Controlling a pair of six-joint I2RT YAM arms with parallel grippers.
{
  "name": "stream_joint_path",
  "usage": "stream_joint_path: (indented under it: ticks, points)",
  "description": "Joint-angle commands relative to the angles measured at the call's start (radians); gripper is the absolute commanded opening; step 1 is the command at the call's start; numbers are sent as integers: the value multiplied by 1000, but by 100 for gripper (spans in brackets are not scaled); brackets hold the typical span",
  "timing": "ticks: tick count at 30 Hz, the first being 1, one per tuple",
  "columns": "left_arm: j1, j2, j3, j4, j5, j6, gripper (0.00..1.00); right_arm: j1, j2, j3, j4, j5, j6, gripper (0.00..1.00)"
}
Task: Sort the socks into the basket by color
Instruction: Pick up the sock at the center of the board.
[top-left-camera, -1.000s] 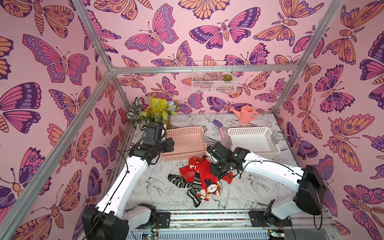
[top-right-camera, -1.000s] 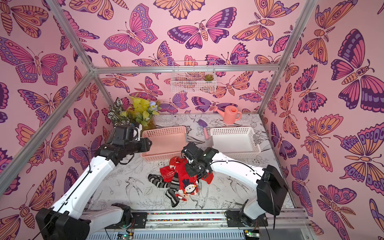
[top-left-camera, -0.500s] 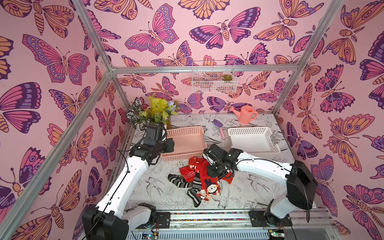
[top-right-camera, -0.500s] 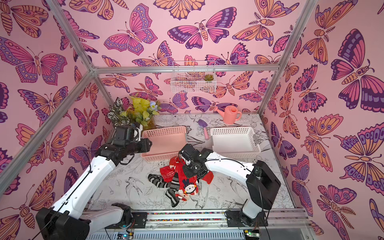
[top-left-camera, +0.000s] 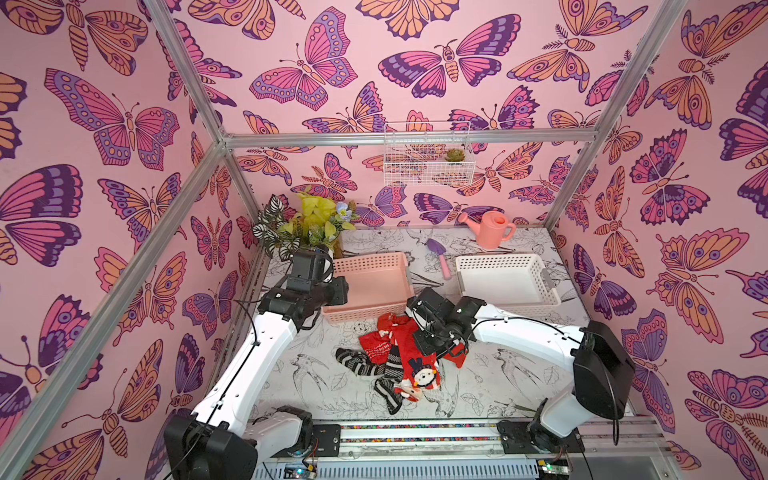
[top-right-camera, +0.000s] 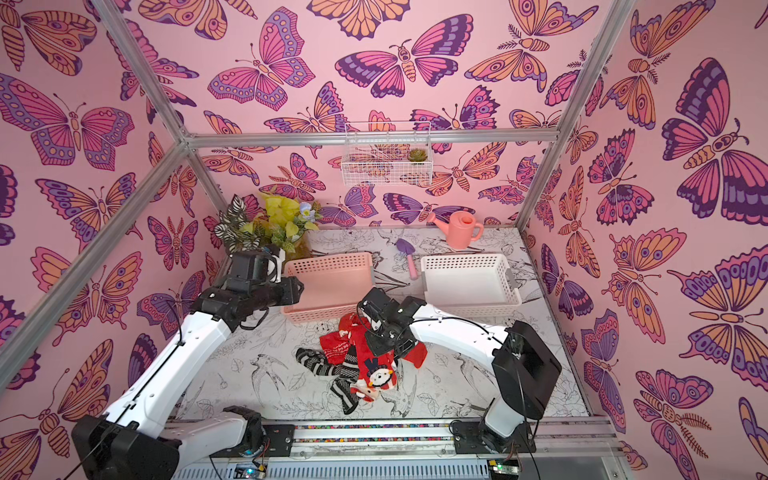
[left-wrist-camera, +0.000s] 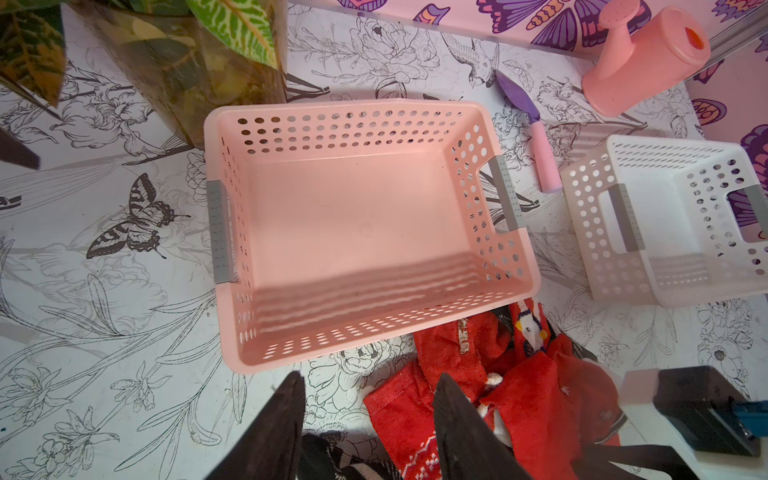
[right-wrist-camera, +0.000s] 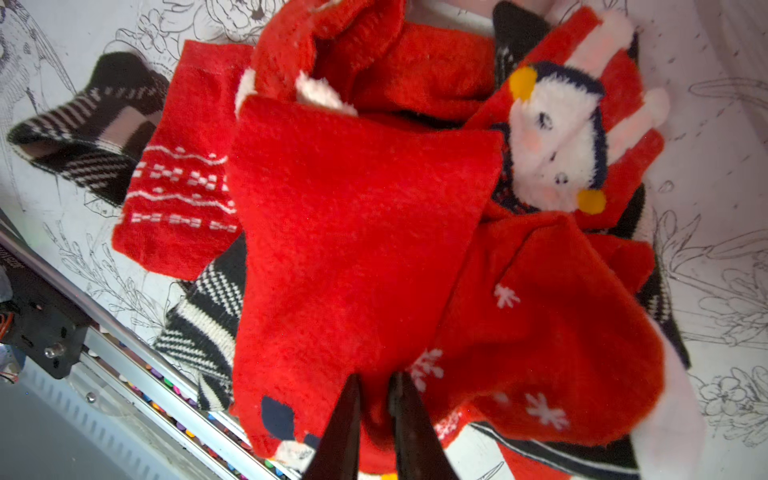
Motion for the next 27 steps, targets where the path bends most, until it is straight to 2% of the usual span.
stream_joint_path:
  ticks: [1, 7, 27]
  points:
    - [-6, -5, -17, 9, -10, 18, 53, 5, 1, 4, 7, -5, 2, 10]
    - [-5, -8, -15, 9, -11, 19, 53, 6, -26, 24, -4, -14, -15, 0]
    - [-5, -23, -15, 9, -16, 21, 53, 2, -133, 146, -106, -17, -61, 0]
